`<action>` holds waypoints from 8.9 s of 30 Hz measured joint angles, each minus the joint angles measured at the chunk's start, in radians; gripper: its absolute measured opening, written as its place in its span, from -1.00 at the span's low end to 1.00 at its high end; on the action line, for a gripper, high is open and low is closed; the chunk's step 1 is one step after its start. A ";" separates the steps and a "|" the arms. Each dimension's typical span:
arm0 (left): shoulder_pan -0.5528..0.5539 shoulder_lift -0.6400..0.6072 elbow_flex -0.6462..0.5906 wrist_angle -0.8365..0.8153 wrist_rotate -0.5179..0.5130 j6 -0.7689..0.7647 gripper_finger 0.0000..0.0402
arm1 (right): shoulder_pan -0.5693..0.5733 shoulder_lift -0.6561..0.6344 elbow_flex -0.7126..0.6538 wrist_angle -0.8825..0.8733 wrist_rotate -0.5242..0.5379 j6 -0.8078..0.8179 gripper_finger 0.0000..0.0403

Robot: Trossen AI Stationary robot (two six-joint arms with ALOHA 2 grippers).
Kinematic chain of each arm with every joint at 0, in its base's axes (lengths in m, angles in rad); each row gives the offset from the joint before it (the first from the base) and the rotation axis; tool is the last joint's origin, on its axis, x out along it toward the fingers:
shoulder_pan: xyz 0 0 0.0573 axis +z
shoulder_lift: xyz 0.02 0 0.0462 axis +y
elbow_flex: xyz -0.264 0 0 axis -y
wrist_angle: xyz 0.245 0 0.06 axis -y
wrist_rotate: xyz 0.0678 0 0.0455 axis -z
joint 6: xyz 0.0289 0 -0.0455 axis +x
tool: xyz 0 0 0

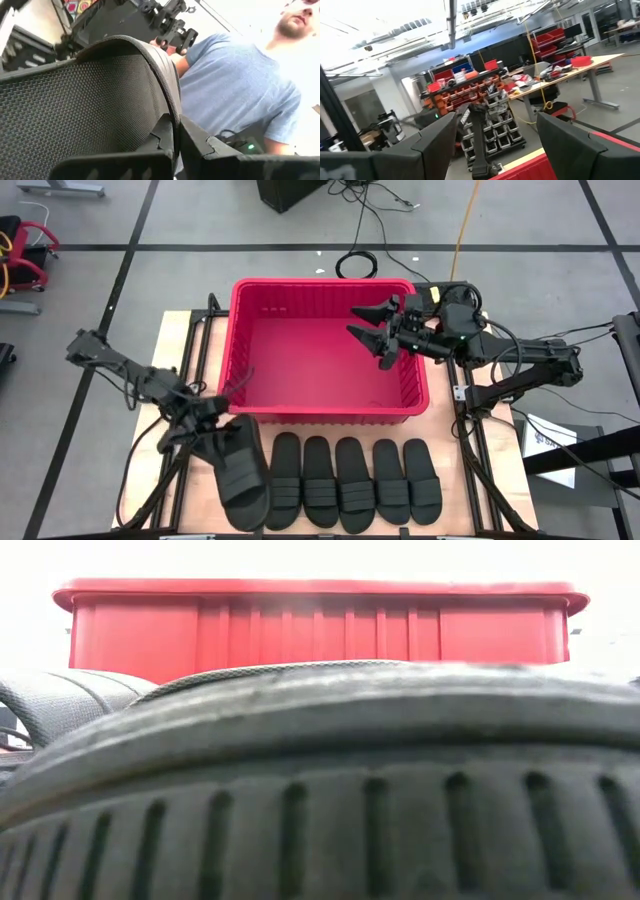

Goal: Pick and place slides into bin
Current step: Put the black slide into the red bin

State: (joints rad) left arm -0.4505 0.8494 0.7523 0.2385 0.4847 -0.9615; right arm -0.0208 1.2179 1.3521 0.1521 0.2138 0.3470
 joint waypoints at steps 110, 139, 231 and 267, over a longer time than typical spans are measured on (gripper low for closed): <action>1.012 0.731 0.386 -1.561 0.056 1.648 -0.92 | -0.032 0.028 0.000 -0.030 -0.001 0.000 0.32; 1.009 0.731 0.385 -1.552 -0.058 1.609 -0.38 | -0.033 0.028 0.000 -0.030 0.003 0.000 0.32; 0.338 0.672 1.307 -1.807 -0.275 0.902 0.11 | -0.058 0.028 0.000 0.038 -0.005 0.006 0.32; 0.117 0.672 0.519 -1.124 -0.027 0.763 0.11 | -0.055 0.028 0.000 0.037 -0.063 0.101 0.32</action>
State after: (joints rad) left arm -0.3335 1.5211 1.2714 -0.8855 0.4577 -0.1981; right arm -0.0762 1.2457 1.3521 0.1892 0.1511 0.4479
